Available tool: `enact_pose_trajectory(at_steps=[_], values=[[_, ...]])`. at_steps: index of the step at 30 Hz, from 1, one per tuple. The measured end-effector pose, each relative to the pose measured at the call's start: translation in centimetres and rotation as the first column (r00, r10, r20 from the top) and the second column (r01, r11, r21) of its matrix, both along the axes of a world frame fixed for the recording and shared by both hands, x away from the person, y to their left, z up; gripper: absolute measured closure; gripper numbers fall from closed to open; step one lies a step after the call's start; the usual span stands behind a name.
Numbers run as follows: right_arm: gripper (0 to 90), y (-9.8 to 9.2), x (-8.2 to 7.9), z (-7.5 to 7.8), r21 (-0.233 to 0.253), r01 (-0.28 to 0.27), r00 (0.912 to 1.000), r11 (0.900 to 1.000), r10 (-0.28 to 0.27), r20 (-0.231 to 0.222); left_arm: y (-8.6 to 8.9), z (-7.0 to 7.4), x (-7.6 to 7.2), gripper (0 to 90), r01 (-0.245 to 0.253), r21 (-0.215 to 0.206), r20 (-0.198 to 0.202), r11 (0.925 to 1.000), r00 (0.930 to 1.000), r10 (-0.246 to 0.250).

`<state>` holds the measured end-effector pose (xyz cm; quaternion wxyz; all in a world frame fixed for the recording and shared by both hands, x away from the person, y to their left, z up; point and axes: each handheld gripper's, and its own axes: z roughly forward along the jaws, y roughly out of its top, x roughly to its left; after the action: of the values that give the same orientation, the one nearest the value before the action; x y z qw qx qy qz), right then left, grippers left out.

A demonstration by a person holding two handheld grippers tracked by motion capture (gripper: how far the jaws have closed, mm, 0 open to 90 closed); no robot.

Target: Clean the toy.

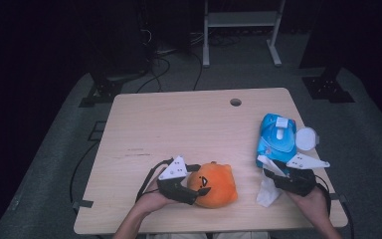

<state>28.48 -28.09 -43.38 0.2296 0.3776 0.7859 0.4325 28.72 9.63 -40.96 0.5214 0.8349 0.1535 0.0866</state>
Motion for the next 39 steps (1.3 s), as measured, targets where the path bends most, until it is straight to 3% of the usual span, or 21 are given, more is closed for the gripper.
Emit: enact_pose_trajectory(at_steps=[4,7,9,11,12,14,19,23,27,29,31,33,35,39], values=[[49.4,0.3,-0.4,0.8,0.018,-0.011,0.9989,1.000,0.010,0.045,-0.8,0.1,0.0,21.5,0.015,0.013,0.008,0.9998,0.9999,-0.015],[51.3,0.8,-0.9,1.1,0.003,-0.042,0.9966,0.999,0.042,0.070,-1.3,0.1,0.1,21.0,0.017,0.019,0.007,0.9997,0.9998,-0.017],[52.2,1.4,-1.1,1.2,-0.015,-0.082,0.9943,0.997,0.083,0.067,-1.4,0.0,0.1,20.9,0.019,0.024,0.004,0.9995,0.9998,-0.020],[52.0,1.9,-1.1,1.0,-0.023,-0.129,0.9913,0.991,0.129,0.025,-1.5,-0.1,0.2,20.8,0.021,0.024,0.002,0.9995,0.9998,-0.021],[51.8,2.0,-1.1,0.8,-0.046,-0.125,0.9916,0.991,0.126,0.027,-1.5,-0.1,0.1,20.8,0.021,0.026,0.001,0.9995,0.9998,-0.021],[51.3,1.8,-0.8,0.5,-0.037,-0.109,0.9940,0.993,0.109,0.011,-1.5,-0.2,0.2,20.8,0.019,0.027,-0.003,0.9995,0.9998,-0.019],[50.2,0.9,-0.1,0.1,-0.060,-0.013,0.9998,0.998,0.012,-0.018,-1.6,-0.2,0.3,20.9,0.016,0.028,-0.005,0.9995,0.9999,-0.016],[49.8,0.9,-0.4,0.4,-0.046,-0.022,0.9996,0.999,0.023,0.018,-2.2,-0.1,0.5,20.5,0.022,0.026,-0.006,0.9994,0.9998,-0.021],[48.7,1.4,-0.9,1.0,-0.021,-0.067,0.9960,0.998,0.068,0.058,-3.0,-0.6,0.7,19.7,0.007,0.093,0.015,0.9956,0.9998,-0.008],[48.5,1.6,-1.2,1.3,-0.018,-0.088,0.9926,0.996,0.090,0.082,-3.4,-1.3,0.7,19.7,-0.023,0.159,0.033,0.9871,0.9993,0.018],[48.6,1.7,-1.4,1.5,-0.016,-0.101,0.9917,0.995,0.102,0.079,-3.6,-1.6,0.7,25.5,-0.024,0.169,0.021,0.9853,0.9996,0.021],[48.6,1.8,-1.5,1.5,-0.024,-0.105,0.9913,0.994,0.106,0.078,-3.9,-1.3,0.4,37.8,-0.053,0.193,0.053,0.9798,0.9976,0.044],[48.6,1.7,-1.5,1.5,-0.006,-0.100,0.9924,0.995,0.100,0.071,-4.0,-0.8,0.3,47.8,-0.066,0.174,0.069,0.9826,0.9962,0.054],[48.4,1.3,-1.5,1.9,0.018,-0.085,0.9916,0.996,0.082,0.099,-3.8,-0.3,0.8,52.3,-0.083,0.111,0.046,0.9904,0.9959,0.078]])
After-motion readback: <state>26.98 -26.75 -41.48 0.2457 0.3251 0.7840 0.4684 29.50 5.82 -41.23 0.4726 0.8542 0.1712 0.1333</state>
